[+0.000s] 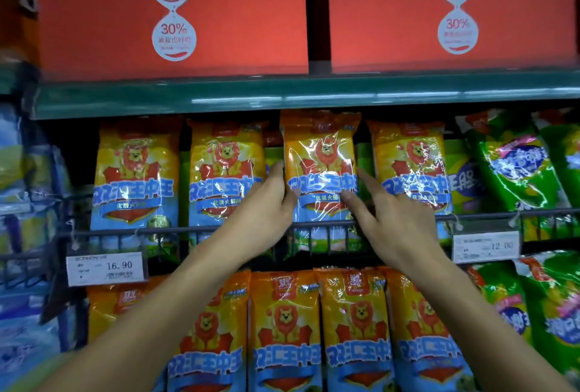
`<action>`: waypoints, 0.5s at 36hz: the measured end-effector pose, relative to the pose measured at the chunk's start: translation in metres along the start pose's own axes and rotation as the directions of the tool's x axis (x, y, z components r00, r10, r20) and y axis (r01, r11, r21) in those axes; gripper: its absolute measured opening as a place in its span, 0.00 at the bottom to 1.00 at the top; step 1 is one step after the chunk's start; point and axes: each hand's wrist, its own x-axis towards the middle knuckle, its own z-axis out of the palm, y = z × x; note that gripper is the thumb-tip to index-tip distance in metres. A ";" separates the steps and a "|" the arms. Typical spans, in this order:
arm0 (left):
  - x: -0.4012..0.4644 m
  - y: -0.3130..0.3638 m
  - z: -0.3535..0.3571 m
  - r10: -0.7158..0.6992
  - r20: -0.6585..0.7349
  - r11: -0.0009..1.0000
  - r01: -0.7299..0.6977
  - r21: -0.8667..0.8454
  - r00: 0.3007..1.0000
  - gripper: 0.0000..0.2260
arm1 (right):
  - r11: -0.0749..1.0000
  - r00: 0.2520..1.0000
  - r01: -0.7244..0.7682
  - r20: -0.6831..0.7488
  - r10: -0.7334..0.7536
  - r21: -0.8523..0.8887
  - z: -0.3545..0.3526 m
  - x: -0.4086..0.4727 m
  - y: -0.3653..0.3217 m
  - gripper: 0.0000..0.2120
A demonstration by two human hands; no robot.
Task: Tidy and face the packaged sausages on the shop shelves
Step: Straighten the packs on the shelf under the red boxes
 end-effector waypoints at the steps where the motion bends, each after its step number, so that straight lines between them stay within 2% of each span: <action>1: -0.003 -0.001 0.002 -0.005 0.000 0.999 0.005 0.034 1.000 0.25 | 1.000 1.000 0.005 0.013 -0.005 -0.027 0.000 -0.001 -0.001 0.34; 3: -0.010 -0.001 0.007 0.024 -0.019 0.996 -0.022 0.090 1.000 0.32 | 0.998 1.000 0.016 0.010 -0.015 -0.055 0.000 -0.003 -0.003 0.34; 6: -0.018 -0.001 0.013 0.240 -0.126 0.959 -0.215 0.183 0.962 0.37 | 1.000 0.999 0.020 -0.038 -0.020 -0.012 0.006 -0.005 -0.004 0.34; 9: -0.016 -0.009 0.021 0.429 -0.158 0.871 -0.361 0.332 0.889 0.35 | 0.987 0.971 0.115 -0.220 -0.089 0.108 0.018 -0.007 -0.001 0.30; 12: -0.020 -0.011 0.031 0.444 -0.067 0.801 -0.362 0.476 0.893 0.25 | 0.961 0.925 0.237 -0.336 -0.179 0.141 0.024 -0.012 0.003 0.27; 14: -0.022 -0.010 0.036 0.431 -0.050 0.778 -0.343 0.526 0.901 0.25 | 0.953 0.918 0.269 -0.337 -0.210 0.139 0.025 -0.015 0.002 0.27; 18: -0.020 -0.008 0.037 0.395 -0.091 0.836 -0.316 0.449 0.914 0.25 | 0.947 0.938 0.260 -0.284 -0.200 0.189 0.017 -0.017 -0.003 0.28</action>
